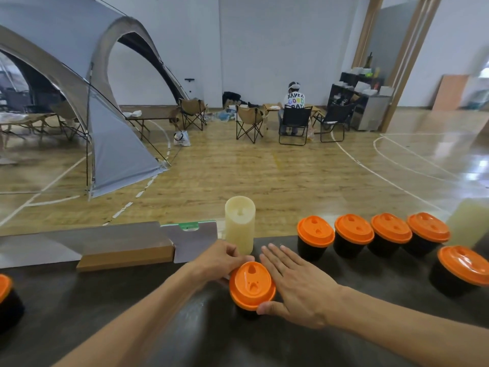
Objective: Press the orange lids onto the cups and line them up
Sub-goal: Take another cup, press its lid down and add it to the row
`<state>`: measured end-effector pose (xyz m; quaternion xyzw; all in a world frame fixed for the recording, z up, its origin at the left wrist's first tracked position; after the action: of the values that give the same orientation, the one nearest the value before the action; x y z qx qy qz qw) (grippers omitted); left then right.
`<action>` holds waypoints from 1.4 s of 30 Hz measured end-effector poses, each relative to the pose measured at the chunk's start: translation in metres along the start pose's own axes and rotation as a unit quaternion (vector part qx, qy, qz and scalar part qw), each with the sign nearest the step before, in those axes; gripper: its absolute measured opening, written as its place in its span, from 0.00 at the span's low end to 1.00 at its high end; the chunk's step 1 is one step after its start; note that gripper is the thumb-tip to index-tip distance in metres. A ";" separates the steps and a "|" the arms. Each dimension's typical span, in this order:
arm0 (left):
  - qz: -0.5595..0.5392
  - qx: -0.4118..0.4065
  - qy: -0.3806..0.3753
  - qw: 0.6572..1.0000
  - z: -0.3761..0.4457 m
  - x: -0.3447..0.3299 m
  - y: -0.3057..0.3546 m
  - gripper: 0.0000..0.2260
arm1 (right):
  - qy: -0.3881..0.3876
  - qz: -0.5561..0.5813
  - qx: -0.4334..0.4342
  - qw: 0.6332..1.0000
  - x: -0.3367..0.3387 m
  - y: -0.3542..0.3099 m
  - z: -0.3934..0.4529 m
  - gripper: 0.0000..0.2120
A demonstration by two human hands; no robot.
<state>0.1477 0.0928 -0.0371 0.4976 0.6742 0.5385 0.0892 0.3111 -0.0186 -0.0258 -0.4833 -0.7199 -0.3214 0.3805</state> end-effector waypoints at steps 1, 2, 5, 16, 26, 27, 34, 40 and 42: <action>-0.010 0.001 0.012 1.000 -0.002 -0.001 0.000 0.14 | -0.002 -0.004 -0.002 1.000 0.001 0.000 0.000 0.51; -0.023 -0.003 0.030 0.999 -0.004 -0.005 -0.001 0.15 | -0.003 -0.008 -0.003 1.000 0.002 0.000 -0.001 0.51; -0.048 -0.027 0.123 0.991 -0.015 -0.019 -0.006 0.13 | 0.002 -0.010 -0.006 1.000 0.003 0.000 -0.001 0.51; 0.127 -0.092 0.037 0.987 -0.062 -0.041 -0.045 0.40 | 0.100 0.011 0.011 0.995 0.000 0.006 -0.002 0.51; 0.312 -0.178 0.056 0.931 -0.025 -0.106 0.046 0.36 | 0.182 -0.042 -0.028 0.982 -0.034 0.072 -0.087 0.51; 0.334 -0.181 0.053 0.923 -0.018 -0.117 0.057 0.36 | 0.175 -0.040 -0.039 0.983 -0.040 0.084 -0.098 0.51; 0.414 -0.166 0.022 0.895 0.042 -0.194 0.134 0.35 | 0.132 -0.011 -0.128 0.983 -0.080 0.162 -0.165 0.51; 0.338 -0.179 -0.015 0.924 0.084 -0.227 0.174 0.26 | 0.076 0.031 -0.171 0.982 -0.095 0.219 -0.180 0.54; 0.328 -0.177 -0.020 0.928 0.097 -0.231 0.178 0.25 | 0.069 0.037 -0.169 0.983 -0.098 0.232 -0.179 0.54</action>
<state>0.4265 -0.0361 -0.0277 0.6780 0.3651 0.6380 0.0073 0.5959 -0.1356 0.0024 -0.5435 -0.6092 -0.4567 0.3533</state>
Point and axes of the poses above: each hand's wrist, its own z-axis towards the middle knuckle, its own x-axis out of the back of the hand, y = z × x, the point moved 3 cm from there along z, towards the middle knuckle, and after that the axes turned 14 degrees about -y, right-handed, at the moved point
